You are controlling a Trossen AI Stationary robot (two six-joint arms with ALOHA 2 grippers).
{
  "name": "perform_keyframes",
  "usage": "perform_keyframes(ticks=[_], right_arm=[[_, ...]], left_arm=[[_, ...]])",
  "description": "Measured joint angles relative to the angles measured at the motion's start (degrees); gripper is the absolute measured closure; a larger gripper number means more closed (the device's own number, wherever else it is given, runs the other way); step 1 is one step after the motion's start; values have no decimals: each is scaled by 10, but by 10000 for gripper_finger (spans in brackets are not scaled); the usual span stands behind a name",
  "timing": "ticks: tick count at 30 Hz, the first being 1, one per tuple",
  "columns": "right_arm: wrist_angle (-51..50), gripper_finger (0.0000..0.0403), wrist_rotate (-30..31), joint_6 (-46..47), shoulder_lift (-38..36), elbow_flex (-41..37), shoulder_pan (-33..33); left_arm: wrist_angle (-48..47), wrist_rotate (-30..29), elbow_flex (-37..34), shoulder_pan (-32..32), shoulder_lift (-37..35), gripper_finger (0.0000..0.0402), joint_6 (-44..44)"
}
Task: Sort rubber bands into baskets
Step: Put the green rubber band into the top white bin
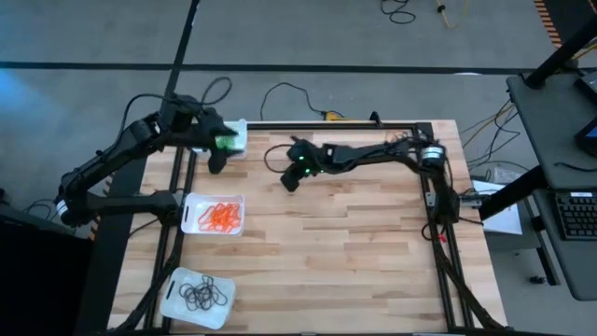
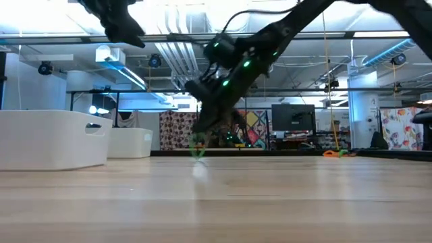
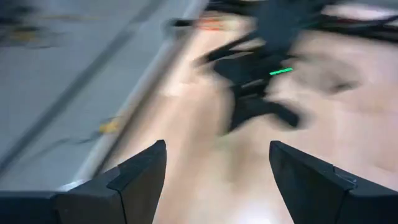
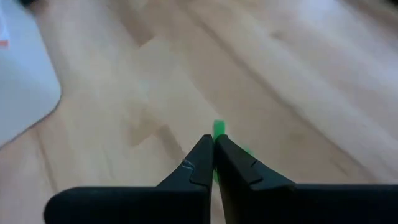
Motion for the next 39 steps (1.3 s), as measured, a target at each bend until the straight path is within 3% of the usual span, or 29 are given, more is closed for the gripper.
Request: perform_keyframes(ticks=[2, 4, 9, 14, 20, 25, 29, 36, 39], right_arm=[[3, 394, -22, -29, 37, 30, 5], [-6, 394, -43, -62, 72, 60, 12], [-68, 367, -44, -54, 125, 131, 25], [-171, 297, -39, -69, 115, 190, 29], [-335, 210, -7, -118, 60, 248, 30], [-440, 168, 42, -127, -2, 272, 31], [-461, 148, 108, -127, -72, 262, 37], [-461, 128, 207, -144, -186, 239, 39], [-461, 127, 234, -162, -217, 238, 39]], left_arm=[[0, 64, -17, -1, -4, 135, 1], [2, 89, -41, -1, -9, 135, 1], [19, 91, -121, -4, -18, 135, 1], [90, 91, -194, -17, -16, 135, 1], [208, 91, -241, -19, 11, 135, -3], [274, 91, -259, -19, 74, 135, -5], [289, 88, -258, -24, 133, 135, -9], [303, 4, -242, -59, 199, 136, -29], [326, -4, -238, -76, 224, 140, -31]])
